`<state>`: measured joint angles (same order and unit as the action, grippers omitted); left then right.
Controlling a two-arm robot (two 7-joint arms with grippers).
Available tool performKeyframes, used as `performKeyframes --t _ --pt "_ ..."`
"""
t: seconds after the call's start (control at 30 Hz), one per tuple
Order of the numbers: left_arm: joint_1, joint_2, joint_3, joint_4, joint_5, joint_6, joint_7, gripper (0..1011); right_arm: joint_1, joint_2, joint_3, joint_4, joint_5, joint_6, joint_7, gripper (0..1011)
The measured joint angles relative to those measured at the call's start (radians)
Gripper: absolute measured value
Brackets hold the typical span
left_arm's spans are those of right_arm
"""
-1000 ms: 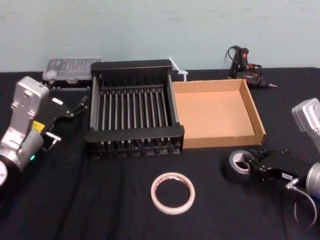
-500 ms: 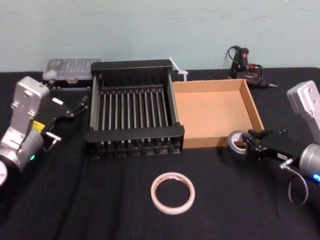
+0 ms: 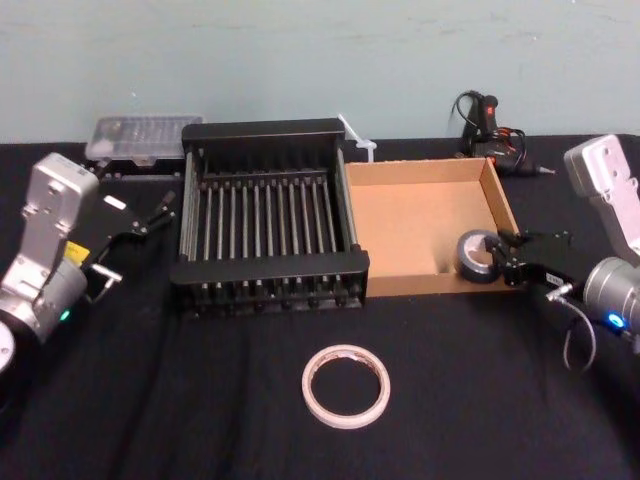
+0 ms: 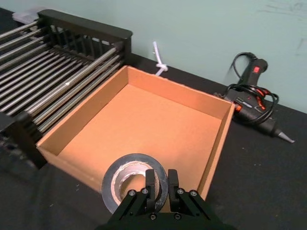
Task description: Pick up the white tape and place it into the black box , Pick up the silver tape and place it into the brown box.
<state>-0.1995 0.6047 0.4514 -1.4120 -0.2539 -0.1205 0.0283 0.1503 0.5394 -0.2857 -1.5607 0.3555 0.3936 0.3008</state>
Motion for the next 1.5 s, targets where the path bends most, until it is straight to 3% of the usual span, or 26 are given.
performKeyframes --t 0.7,1.23,1.33,1.5 --pt "0.000 0.000 0.000 0.000 0.000 0.000 0.000 1001 0.082 -0.082 0.013 0.122 -0.035 -0.002 0.002 160" --pt "0.000 0.000 0.000 0.000 0.000 0.000 0.000 1001 0.082 -0.081 0.014 0.121 -0.035 -0.003 0.004 160" --pt "0.000 0.000 0.000 0.000 0.000 0.000 0.000 1001 0.082 -0.081 0.013 0.120 -0.035 -0.003 0.004 194" --pt "0.000 0.000 0.000 0.000 0.000 0.000 0.000 1001 0.081 -0.081 0.013 0.119 -0.035 -0.002 0.004 364"
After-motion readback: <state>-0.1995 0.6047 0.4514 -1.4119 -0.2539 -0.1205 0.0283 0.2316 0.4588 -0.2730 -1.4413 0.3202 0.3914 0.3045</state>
